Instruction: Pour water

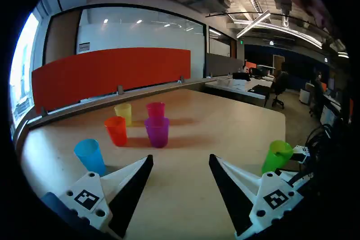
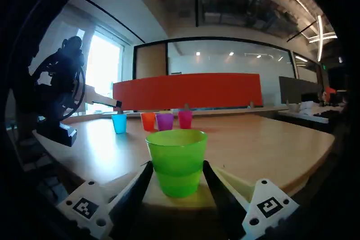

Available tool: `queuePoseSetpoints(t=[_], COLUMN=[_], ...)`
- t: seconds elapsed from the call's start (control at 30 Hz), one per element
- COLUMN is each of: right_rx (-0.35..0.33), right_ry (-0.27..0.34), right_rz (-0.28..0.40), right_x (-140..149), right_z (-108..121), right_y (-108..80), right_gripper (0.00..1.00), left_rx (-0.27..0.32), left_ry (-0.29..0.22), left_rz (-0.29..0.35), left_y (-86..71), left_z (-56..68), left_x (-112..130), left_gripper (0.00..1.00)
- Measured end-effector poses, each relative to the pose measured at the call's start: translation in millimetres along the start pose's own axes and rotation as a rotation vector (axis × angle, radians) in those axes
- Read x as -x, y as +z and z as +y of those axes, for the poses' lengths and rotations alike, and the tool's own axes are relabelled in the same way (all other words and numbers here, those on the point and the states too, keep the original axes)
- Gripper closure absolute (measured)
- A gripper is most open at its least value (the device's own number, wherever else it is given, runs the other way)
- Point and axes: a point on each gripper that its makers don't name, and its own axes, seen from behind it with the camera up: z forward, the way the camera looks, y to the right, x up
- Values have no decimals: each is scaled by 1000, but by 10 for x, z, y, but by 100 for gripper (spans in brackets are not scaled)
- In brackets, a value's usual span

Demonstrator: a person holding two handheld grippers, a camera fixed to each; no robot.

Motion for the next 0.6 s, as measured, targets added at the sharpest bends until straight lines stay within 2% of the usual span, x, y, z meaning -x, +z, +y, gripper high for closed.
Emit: queuePoseSetpoints(t=[0.13,0.6], right_rx=[8,-1], right_ry=[7,0], right_rz=[1,13], right_x=[2,-106], right_z=[23,-26], right_y=[25,196], right_gripper=[10,10], left_rx=[0,-8], left_ry=[3,-4], left_rz=[0,0], left_y=[-2,-24], left_z=[-9,-66], left_x=[1,5], left_gripper=[8,8])
